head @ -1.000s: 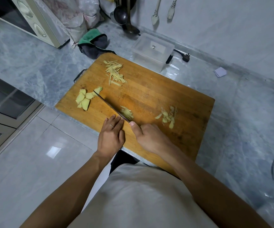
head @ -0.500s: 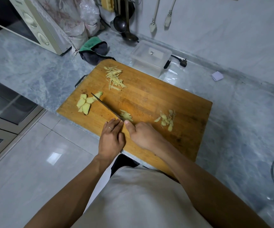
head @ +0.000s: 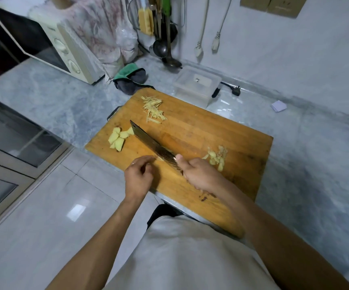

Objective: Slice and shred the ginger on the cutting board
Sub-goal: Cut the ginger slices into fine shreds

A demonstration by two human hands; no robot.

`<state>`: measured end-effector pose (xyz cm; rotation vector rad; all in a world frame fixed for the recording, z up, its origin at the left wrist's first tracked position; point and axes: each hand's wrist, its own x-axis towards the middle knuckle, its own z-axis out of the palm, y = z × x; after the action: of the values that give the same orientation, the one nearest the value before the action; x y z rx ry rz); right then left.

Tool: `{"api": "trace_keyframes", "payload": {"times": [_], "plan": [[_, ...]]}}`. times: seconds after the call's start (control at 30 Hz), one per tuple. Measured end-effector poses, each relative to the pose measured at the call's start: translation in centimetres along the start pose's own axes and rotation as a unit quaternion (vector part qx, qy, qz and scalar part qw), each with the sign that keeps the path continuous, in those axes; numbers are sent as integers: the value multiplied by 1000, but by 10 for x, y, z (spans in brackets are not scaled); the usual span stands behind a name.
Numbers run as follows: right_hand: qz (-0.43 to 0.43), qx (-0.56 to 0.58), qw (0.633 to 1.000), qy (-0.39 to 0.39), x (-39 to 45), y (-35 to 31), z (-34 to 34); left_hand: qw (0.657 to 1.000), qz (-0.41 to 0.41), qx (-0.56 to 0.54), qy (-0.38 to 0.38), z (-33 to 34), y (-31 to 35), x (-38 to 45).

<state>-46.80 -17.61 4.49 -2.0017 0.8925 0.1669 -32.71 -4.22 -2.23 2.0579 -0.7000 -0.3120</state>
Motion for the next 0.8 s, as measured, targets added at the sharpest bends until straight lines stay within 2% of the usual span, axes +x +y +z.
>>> {"api": "trace_keyframes", "payload": {"times": [0.1, 0.17, 0.23, 0.27, 0.33, 0.43, 0.5, 0.7, 0.8], "plan": [[-38, -70, 997, 22, -3, 10, -9, 994, -41, -57, 84, -13, 9, 3], [-70, -158, 984, 43, -6, 16, -15, 985, -4, -69, 157, -24, 17, 6], [-102, -245, 962, 55, -8, 18, -19, 979, 68, -43, 185, -31, 23, 12], [-120, -283, 950, 54, -9, 19, -20, 980, 98, -19, 170, -33, 26, 15], [-150, -350, 923, 57, -9, 19, -18, 987, 131, 47, 75, -32, 31, 22], [-172, -409, 893, 68, -10, 19, -11, 979, 123, 118, -115, -26, 29, 32], [-186, -427, 881, 81, -10, 20, -7, 966, 118, 137, -183, -20, 26, 37], [-227, -419, 872, 113, -13, 22, -6, 933, 101, 213, -273, -16, 32, 62], [-244, -400, 873, 136, -14, 24, -6, 944, 112, 187, -247, -14, 34, 67]]}}
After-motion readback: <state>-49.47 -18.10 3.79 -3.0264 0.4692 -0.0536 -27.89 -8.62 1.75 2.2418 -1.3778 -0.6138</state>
